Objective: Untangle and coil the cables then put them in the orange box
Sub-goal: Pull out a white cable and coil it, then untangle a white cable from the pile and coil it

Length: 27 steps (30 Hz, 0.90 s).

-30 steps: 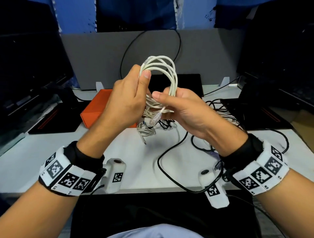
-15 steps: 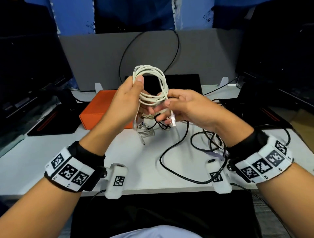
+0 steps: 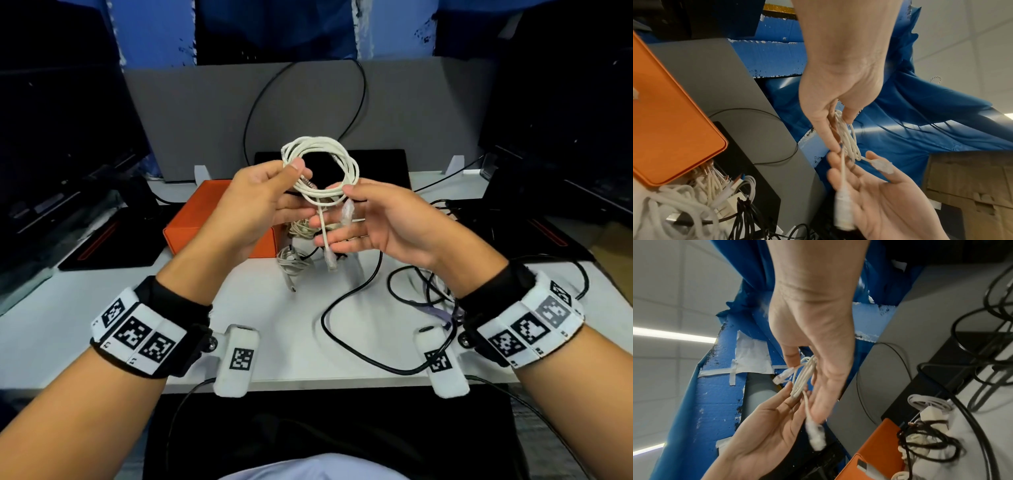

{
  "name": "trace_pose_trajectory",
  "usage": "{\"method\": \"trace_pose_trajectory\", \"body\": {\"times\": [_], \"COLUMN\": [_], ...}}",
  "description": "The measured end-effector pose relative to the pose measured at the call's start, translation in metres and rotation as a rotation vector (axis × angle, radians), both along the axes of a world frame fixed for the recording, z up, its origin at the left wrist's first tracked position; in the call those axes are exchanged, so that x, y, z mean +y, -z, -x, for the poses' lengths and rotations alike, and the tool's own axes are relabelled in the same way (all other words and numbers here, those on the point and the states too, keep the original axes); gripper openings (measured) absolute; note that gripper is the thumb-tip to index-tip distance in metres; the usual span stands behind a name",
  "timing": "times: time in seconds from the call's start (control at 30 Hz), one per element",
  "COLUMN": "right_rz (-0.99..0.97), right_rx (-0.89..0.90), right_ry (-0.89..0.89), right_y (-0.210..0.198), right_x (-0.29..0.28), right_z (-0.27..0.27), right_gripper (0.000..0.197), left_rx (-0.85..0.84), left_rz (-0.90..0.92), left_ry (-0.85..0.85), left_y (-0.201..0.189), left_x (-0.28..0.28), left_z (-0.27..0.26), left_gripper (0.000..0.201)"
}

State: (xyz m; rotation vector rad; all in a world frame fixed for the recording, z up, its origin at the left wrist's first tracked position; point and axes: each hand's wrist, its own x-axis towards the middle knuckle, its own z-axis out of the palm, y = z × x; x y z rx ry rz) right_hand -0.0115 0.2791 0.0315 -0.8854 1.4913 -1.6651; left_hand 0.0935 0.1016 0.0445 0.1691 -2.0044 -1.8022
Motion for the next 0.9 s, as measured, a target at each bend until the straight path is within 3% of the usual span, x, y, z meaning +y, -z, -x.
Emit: {"method": "trace_pose_trajectory", "body": {"times": [0.2, 0.3, 0.37, 0.5, 0.6, 0.67, 0.83, 0.9], "right_rz": [-0.064, -0.131, -0.183, -0.428, -0.523, -0.527, -0.515, -0.512], "right_rx": [0.12, 0.144, 0.114, 0.126, 0.157, 0.182, 0.265, 0.29], "right_ry": [0.205, 0.336, 0.371, 0.307, 0.318, 0.356, 0.388, 0.368], "right_y": [-0.021, -0.037, -0.037, -0.014, -0.001, -0.004, -0.03, -0.04], "right_x": [0.017, 0.019, 0.009, -0.025, -0.04, -0.042, -0.032, -0.027], "right_z": [0.027, 0.064, 0.085, 0.105, 0.114, 0.12, 0.129, 0.13], "right_gripper": [0.025, 0.022, 0.019, 0.02, 0.023, 0.016, 0.014, 0.016], "left_rx": [-0.177, -0.327, -0.423, -0.632, -0.714, -0.718, -0.742, -0.782], "left_rz": [0.203, 0.522, 0.761, 1.127, 1.326, 1.372, 1.306, 1.315], "left_ry": [-0.011, 0.052, 0.2, 0.461, 0.502, 0.473, 0.423, 0.467], "left_y": [0.012, 0.021, 0.027, 0.045, 0.054, 0.052, 0.057, 0.07], "left_x": [-0.011, -0.01, 0.003, 0.037, 0.058, 0.07, 0.091, 0.097], "left_z": [0.007, 0.012, 0.02, 0.051, 0.082, 0.099, 0.134, 0.147], "left_gripper": [0.04, 0.037, 0.04, 0.072, 0.065, 0.06, 0.103, 0.106]}}
